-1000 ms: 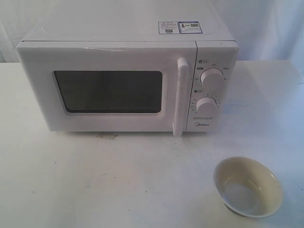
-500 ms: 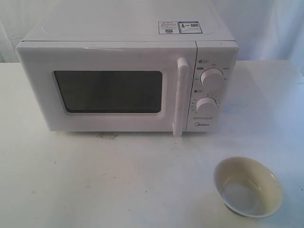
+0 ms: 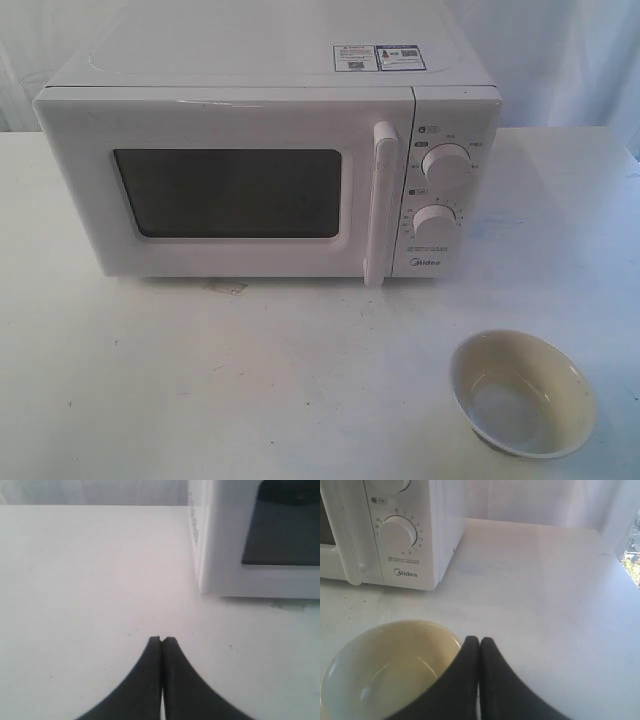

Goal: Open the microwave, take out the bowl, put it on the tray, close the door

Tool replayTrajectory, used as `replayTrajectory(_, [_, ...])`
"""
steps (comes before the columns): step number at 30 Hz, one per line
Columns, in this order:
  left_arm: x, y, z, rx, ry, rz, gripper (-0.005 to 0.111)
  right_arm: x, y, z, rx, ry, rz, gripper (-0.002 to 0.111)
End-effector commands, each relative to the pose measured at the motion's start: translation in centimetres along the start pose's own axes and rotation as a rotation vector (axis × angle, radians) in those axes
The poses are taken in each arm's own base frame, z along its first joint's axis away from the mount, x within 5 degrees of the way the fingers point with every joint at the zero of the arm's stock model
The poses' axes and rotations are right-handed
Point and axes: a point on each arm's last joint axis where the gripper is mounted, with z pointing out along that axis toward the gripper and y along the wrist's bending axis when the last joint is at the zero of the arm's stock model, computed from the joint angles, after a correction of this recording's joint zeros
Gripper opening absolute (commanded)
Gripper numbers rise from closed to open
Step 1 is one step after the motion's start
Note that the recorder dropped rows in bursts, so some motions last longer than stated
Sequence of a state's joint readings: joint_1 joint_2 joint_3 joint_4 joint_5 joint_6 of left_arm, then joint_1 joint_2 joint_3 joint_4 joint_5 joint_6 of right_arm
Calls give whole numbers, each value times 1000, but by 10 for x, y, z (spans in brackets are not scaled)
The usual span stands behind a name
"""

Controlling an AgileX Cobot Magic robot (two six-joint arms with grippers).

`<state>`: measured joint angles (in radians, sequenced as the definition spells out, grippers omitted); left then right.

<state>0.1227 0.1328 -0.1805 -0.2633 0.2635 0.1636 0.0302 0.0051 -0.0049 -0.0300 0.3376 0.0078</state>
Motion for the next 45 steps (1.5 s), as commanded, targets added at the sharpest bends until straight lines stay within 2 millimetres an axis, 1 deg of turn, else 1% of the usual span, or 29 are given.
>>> replayTrajectory(1, [12, 6, 9, -59, -85, -55, 0, 1, 0, 0, 3, -3, -12, 0])
replayTrajectory(5, [12, 7, 10, -66, -100, -64, 0, 1, 0, 0, 3, -3, -12, 0])
replayTrajectory(8, [16, 7, 11, -64, -90, -120, 0, 1, 0, 0, 3, -3, -12, 0])
replayTrajectory(10, [24, 7, 13, -65, -58, -152, 0, 1, 0, 0, 3, -3, -12, 0])
replayTrajectory(12, [39, 8, 17, -74, -13, -166, 0, 1, 0, 0, 3, -3, -12, 0])
replayTrajectory(14, [42, 10, 18, -88, -2, -135, 0, 1, 0, 0, 3, -3, -12, 0])
replayTrajectory(16, [51, 10, 18, -90, 99, -63, 0, 1, 0, 0, 3, -3, -12, 0])
replayTrajectory(19, [54, 12, 17, -110, 141, 11, 0, 1, 0, 0, 3, -3, -12, 0])
replayTrajectory(27, [54, 12, 17, -109, 143, 16, 0, 1, 0, 0, 2, -3, -10, 0])
replayTrajectory(32, [53, 11, 14, -110, 97, 20, 0, 1, 0, 0, 2, -3, -10, 0])
replayTrajectory(41, [52, 11, 14, -110, 95, 21, 0, 1, 0, 0, 2, -3, -10, 0])
replayTrajectory(45, [50, 11, 10, -113, 19, 28, 0, 1, 0, 0, 2, -3, -10, 0])
